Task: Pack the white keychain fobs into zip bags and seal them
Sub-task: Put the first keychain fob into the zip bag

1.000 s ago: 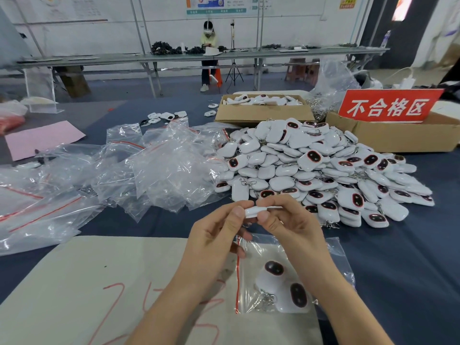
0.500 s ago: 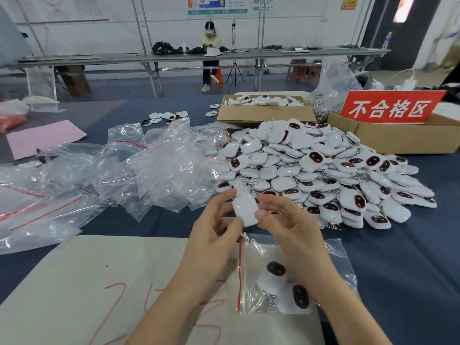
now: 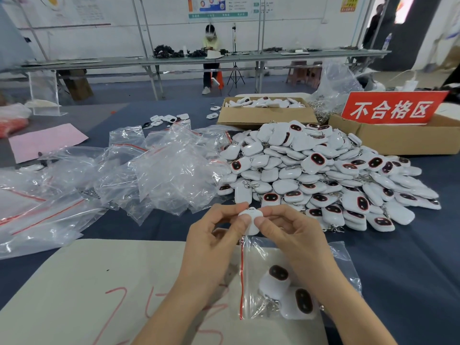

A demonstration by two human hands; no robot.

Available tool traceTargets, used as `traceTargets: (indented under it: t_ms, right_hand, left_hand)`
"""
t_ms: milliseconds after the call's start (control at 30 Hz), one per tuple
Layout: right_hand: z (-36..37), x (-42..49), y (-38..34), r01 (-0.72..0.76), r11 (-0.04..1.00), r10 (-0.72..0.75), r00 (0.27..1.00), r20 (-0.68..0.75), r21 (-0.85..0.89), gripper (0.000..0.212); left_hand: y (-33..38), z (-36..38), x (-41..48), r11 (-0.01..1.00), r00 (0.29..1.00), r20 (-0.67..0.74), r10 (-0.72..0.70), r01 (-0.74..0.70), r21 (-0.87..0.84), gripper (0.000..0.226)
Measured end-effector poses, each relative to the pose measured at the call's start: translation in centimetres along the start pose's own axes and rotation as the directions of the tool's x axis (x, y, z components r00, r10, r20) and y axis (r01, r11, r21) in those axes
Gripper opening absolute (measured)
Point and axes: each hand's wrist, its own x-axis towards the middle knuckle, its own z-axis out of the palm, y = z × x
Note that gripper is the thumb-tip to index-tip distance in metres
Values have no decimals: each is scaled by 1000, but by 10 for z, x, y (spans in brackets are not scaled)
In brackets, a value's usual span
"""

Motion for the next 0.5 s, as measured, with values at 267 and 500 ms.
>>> traceTargets:
  t_ms: [267, 500]
  right_hand:
    - [1, 4, 7, -64, 990, 75, 993, -88, 123, 10]
    - [-1, 3, 11, -53, 990, 51, 999, 20, 128, 25]
  left_hand:
    - [-3, 4, -4, 990, 987, 149, 67, -85, 114, 42]
    - [-5, 1, -3, 913, 966, 141, 216, -251, 322, 26]
